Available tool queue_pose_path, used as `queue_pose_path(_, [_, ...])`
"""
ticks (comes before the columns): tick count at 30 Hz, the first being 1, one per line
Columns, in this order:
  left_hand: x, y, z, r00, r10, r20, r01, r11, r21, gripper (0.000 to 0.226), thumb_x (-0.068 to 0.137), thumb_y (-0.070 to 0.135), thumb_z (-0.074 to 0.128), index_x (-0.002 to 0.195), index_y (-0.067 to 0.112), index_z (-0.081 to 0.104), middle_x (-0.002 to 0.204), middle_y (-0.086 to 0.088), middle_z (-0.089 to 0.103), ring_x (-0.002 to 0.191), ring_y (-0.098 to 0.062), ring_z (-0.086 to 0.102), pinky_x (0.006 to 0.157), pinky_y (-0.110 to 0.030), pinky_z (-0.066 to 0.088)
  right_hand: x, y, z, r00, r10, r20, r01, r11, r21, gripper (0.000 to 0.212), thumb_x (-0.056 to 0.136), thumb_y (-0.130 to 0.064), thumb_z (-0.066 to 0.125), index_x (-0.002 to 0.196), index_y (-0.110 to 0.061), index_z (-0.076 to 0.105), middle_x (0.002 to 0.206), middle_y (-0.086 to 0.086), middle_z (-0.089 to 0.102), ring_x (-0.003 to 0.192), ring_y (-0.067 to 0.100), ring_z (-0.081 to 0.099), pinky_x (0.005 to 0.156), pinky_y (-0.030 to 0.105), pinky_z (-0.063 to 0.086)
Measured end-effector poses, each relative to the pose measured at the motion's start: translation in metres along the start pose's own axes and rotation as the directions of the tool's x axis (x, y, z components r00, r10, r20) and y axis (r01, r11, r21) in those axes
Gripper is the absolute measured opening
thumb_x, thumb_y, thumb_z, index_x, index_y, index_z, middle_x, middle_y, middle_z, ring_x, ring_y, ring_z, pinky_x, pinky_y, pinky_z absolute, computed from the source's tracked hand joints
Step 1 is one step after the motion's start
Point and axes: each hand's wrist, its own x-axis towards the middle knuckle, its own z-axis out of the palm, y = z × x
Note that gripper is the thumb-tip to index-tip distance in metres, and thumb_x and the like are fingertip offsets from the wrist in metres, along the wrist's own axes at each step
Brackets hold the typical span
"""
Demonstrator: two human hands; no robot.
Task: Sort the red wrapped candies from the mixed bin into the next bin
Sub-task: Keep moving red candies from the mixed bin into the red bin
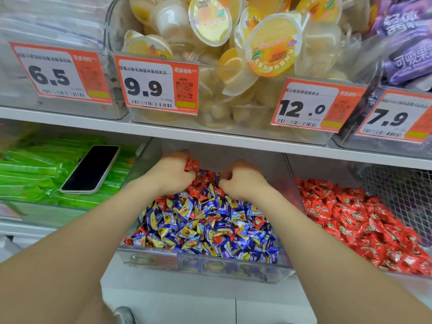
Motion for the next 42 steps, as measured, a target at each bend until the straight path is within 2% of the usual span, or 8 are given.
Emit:
queue_pose_path(4, [0.000,-0.007,0.008,0.984,0.031,0.178,-0.050,0.993,0.107,0.030,0.102,0.032,0.063,0.129,0.019,0.061,0.104,0.004,0.059,0.105,-0.022,0.058,0.084,-0.029,0.041,0.006,-0.004,0.011,0.991,-0.064,0.117,0.080,0.987,-0.139,0.035,0.102,-0.039,0.065,0.111,-0.006,0.074,0.106,0.014,0.074,0.097,0.031,0.071,0.086,0.043,0.061])
queue_pose_path(8, [0.001,-0.006,0.015,0.944,0.061,0.324,-0.130,0.972,0.195,0.041,0.100,0.036,0.069,0.138,0.022,0.062,0.136,0.000,0.063,0.127,-0.022,0.057,0.104,-0.034,0.046,0.009,0.000,0.010,0.980,-0.086,0.181,0.114,0.982,-0.151,0.031,0.105,-0.032,0.062,0.087,-0.007,0.063,0.084,0.007,0.064,0.079,0.025,0.062,0.069,0.033,0.050])
queue_pose_path(12, [0.001,0.000,0.015,0.938,0.089,0.336,-0.172,0.959,0.225,0.048,0.096,0.038,0.074,0.140,0.025,0.062,0.138,0.001,0.064,0.127,-0.023,0.058,0.103,-0.033,0.046,-0.002,-0.001,-0.002,0.986,-0.010,0.164,0.016,0.999,-0.034,0.047,0.109,-0.036,0.038,0.070,-0.012,0.048,0.064,0.006,0.054,0.058,0.024,0.055,0.056,0.027,0.040])
queue_pose_path(16, [-0.001,0.004,0.009,0.945,0.056,0.323,-0.131,0.968,0.214,0.045,0.100,0.036,0.069,0.142,0.024,0.061,0.138,-0.001,0.062,0.124,-0.024,0.058,0.102,-0.035,0.047,-0.006,-0.003,-0.008,0.994,0.102,0.030,-0.105,0.982,0.158,0.043,0.104,-0.046,0.045,0.087,-0.010,0.063,0.080,0.006,0.075,0.052,0.023,0.062,0.062,0.029,0.053])
queue_pose_path(23, [-0.013,0.010,-0.015,0.990,-0.028,0.141,0.030,0.999,-0.011,0.039,0.109,0.031,0.053,0.144,0.015,0.056,0.142,-0.008,0.061,0.128,-0.027,0.057,0.106,-0.034,0.045,0.005,-0.008,0.004,0.993,-0.017,-0.114,0.041,0.977,0.210,0.026,0.096,-0.025,0.056,0.100,-0.010,0.077,0.089,0.013,0.076,0.079,0.028,0.070,0.072,0.036,0.058])
queue_pose_path(28, [-0.022,0.002,-0.021,0.991,-0.071,0.118,0.073,0.997,-0.009,0.030,0.110,0.023,0.050,0.136,0.014,0.060,0.129,-0.011,0.067,0.114,-0.030,0.063,0.091,-0.035,0.049,0.026,-0.015,0.017,0.978,-0.180,-0.105,0.177,0.984,-0.037,0.035,0.094,-0.042,0.074,0.118,-0.018,0.075,0.112,0.007,0.075,0.103,0.030,0.070,0.088,0.033,0.058])
queue_pose_path(34, [-0.026,-0.008,-0.015,0.985,-0.092,0.147,0.076,0.991,0.114,0.027,0.109,0.018,0.049,0.133,0.016,0.062,0.127,-0.014,0.064,0.103,-0.031,0.066,0.085,-0.038,0.053,0.041,-0.028,0.036,0.990,-0.136,0.022,0.138,0.965,-0.223,0.069,0.074,-0.068,0.085,0.119,-0.017,0.071,0.106,0.005,0.073,0.093,0.027,0.070,0.083,0.038,0.061])
queue_pose_path(42, [-0.029,-0.005,-0.013,0.986,-0.093,0.138,0.069,0.983,0.168,0.027,0.103,0.007,0.049,0.123,0.016,0.066,0.123,-0.011,0.065,0.106,-0.031,0.064,0.095,-0.046,0.056,0.040,-0.029,0.037,0.974,-0.199,0.104,0.222,0.924,-0.311,0.026,0.094,-0.040,0.076,0.106,-0.017,0.071,0.107,0.005,0.071,0.093,0.027,0.067,0.079,0.037,0.060])
